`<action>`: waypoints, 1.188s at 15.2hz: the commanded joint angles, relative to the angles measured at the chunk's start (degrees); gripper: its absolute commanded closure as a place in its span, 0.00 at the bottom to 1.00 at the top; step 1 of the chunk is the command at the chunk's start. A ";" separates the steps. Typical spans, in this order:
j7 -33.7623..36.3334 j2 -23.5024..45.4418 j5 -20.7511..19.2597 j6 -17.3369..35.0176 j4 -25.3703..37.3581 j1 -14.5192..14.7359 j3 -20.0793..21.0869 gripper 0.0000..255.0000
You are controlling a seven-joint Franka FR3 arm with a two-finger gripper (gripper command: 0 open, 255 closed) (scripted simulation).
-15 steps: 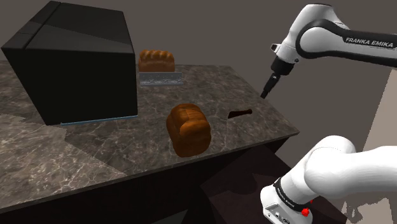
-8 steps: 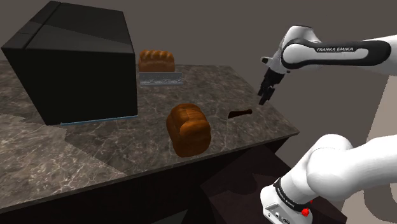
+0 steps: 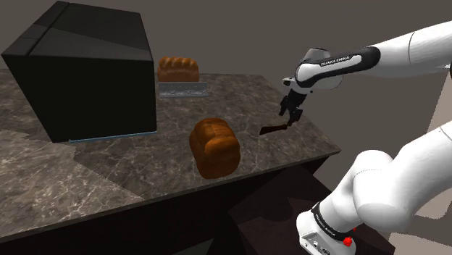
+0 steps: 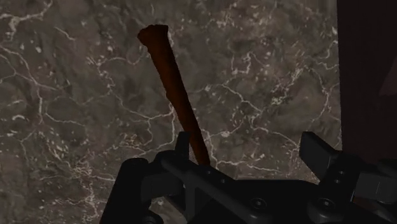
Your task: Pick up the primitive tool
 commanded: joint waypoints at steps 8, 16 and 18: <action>-31.93 23.57 20.98 5.95 7.36 1.24 -1.15 0.00; -34.75 27.24 24.95 8.63 7.01 -0.31 0.78 1.00; -34.76 27.26 24.96 8.62 7.03 -0.33 0.79 1.00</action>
